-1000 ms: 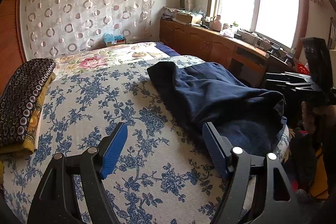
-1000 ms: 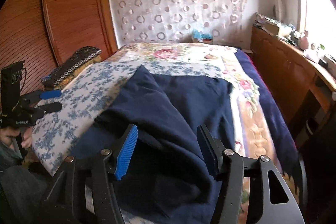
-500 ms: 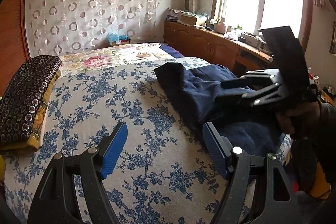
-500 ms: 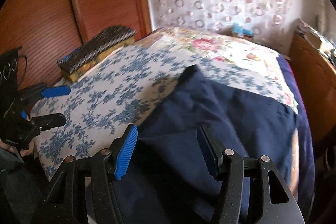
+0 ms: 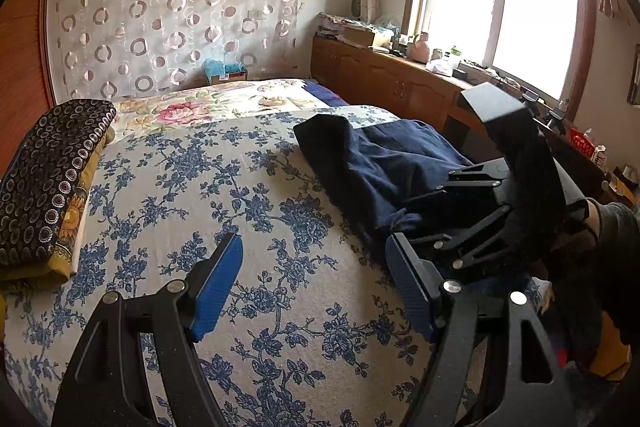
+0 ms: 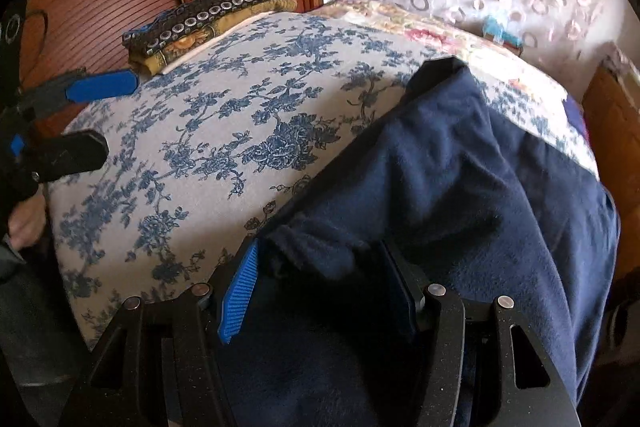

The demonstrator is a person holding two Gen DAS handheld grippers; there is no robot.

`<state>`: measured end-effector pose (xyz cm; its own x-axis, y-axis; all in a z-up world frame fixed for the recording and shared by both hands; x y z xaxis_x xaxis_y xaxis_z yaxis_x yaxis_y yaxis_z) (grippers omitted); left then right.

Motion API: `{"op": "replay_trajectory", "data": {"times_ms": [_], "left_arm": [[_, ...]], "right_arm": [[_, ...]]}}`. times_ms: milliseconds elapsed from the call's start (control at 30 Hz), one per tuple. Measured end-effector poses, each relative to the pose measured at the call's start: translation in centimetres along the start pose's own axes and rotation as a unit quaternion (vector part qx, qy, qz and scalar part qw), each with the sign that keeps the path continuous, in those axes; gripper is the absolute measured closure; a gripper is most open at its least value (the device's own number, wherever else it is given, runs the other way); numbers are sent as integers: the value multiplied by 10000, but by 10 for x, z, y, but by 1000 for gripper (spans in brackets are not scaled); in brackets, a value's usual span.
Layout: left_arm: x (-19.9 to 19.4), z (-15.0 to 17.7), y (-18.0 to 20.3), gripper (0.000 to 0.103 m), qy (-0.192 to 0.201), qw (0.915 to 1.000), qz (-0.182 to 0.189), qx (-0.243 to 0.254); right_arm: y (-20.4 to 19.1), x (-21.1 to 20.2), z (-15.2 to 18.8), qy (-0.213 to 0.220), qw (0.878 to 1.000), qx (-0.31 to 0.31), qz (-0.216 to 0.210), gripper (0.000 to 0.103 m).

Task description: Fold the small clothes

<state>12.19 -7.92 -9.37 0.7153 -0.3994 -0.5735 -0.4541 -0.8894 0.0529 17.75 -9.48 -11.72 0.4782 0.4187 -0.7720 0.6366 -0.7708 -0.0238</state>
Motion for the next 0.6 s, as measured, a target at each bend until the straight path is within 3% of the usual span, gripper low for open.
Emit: {"op": "replay_trajectory", "data": {"times_ms": [33, 100, 167, 233, 367, 600], "left_arm": [[0, 0, 0, 28, -11, 10000, 8, -3], [2, 0, 2, 28, -31, 10000, 28, 9], [3, 1, 5, 28, -43, 10000, 59, 40], [4, 2, 7, 28, -52, 9999, 88, 69], [5, 1, 9, 28, -75, 9999, 107, 79], [7, 2, 11, 28, -107, 9998, 129, 94]], "right_arm": [[1, 0, -2, 5, 10000, 49, -21, 42], [3, -3, -1, 30, 9999, 130, -2, 53], [4, -5, -3, 56, 9998, 152, -82, 79], [6, -8, -7, 153, 9992, 287, -218, 89], [27, -30, -23, 492, 9978, 429, -129, 92], [104, -62, -59, 1081, 9876, 863, 737, 92]]}}
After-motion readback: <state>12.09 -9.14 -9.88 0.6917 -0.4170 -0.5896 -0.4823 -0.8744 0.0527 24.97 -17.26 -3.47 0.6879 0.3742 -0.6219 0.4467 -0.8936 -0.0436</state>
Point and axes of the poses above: each gripper's, at about its wrist camera, not at the fingertips, and x roughly the way its jaws point, y to its right, z to its underside, the point moved 8 cm from there along x, roughly the way its jaws point, and after that the axes turned 4 degrees about x, right-handed, at the moved point
